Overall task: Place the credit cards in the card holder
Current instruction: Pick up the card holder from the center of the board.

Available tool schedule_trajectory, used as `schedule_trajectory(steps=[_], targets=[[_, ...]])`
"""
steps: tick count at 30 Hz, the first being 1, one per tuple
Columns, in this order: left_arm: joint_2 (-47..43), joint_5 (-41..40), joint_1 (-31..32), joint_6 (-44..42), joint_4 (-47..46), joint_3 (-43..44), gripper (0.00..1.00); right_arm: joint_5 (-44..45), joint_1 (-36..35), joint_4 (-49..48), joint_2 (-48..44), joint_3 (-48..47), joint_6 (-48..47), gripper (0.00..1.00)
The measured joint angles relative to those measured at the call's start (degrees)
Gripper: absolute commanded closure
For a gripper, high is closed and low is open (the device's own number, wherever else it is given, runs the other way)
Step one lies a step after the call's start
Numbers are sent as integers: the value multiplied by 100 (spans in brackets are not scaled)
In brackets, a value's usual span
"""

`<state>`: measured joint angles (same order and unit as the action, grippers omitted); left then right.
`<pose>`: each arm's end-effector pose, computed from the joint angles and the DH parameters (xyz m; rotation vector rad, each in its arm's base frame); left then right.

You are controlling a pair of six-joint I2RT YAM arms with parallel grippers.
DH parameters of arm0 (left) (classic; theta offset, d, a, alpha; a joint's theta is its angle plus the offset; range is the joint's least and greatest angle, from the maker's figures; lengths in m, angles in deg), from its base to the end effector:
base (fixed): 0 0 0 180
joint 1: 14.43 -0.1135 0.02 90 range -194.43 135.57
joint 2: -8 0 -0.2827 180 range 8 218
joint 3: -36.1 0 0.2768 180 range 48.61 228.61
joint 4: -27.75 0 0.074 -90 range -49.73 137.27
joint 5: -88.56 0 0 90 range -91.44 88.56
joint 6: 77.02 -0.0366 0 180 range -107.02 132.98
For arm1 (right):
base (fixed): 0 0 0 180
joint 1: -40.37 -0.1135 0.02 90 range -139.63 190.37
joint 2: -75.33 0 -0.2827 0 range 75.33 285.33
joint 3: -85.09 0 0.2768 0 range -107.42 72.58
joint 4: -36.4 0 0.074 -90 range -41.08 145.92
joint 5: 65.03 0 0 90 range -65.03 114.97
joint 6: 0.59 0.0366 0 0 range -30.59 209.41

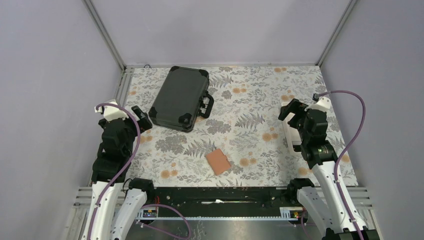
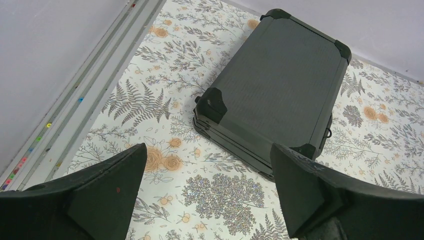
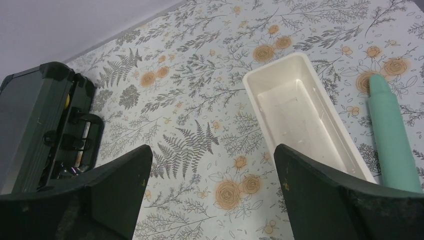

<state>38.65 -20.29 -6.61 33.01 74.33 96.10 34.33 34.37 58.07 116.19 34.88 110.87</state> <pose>0.1223 -0.0049 0.3611 -0.4198 1.8069 -0.0298 0.1865 0.0136 0.3199 0.3564 1.7514 0.1990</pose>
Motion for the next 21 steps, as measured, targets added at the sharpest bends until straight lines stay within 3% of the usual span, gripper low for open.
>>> schedule_trajectory(steps=[13, 21], targets=[[50, -35, 0, 151, 2, -22, 1, -815, 0, -219, 105, 0, -46, 1], [144, 986, 175, 737, -177, -610, 1, -2253, -33, -188, 850, -96, -103, 8]])
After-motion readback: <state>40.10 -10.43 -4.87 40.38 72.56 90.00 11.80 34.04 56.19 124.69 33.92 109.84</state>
